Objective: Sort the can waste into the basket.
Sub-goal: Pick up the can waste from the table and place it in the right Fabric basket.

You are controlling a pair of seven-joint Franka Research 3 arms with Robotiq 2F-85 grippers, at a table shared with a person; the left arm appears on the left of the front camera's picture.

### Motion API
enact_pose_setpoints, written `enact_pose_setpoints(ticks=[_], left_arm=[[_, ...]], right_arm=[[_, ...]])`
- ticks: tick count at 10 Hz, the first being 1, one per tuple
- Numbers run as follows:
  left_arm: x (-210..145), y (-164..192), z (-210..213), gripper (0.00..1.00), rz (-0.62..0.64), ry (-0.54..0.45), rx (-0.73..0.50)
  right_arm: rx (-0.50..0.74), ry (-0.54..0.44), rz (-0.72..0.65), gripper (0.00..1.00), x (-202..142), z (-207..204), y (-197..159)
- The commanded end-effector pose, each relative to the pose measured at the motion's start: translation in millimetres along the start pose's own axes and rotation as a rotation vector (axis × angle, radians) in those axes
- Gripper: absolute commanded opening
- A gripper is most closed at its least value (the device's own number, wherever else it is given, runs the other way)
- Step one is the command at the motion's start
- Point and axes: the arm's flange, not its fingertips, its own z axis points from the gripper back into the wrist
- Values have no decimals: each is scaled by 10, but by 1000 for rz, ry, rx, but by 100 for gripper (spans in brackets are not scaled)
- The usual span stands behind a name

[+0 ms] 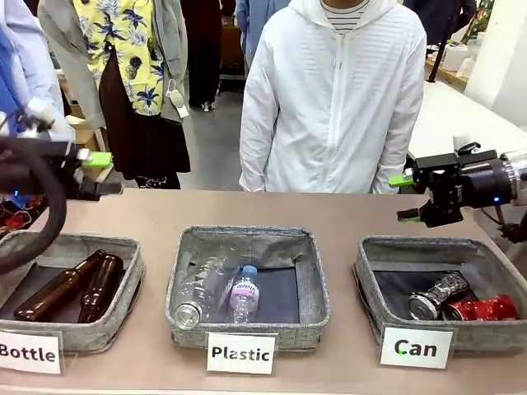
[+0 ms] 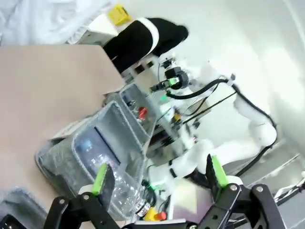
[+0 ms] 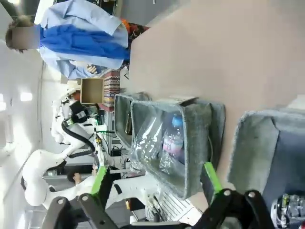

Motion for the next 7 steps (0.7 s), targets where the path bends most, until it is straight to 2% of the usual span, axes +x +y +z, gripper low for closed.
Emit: enact_pose_setpoints(ticks=[1,7], left_arm=[[241,-234,-155,100,-37,65,63],[241,-234,-155,100,-37,65,63]], right_arm=[[29,47,59,100,-153,-284,-65],[29,47,59,100,-153,-284,-65]])
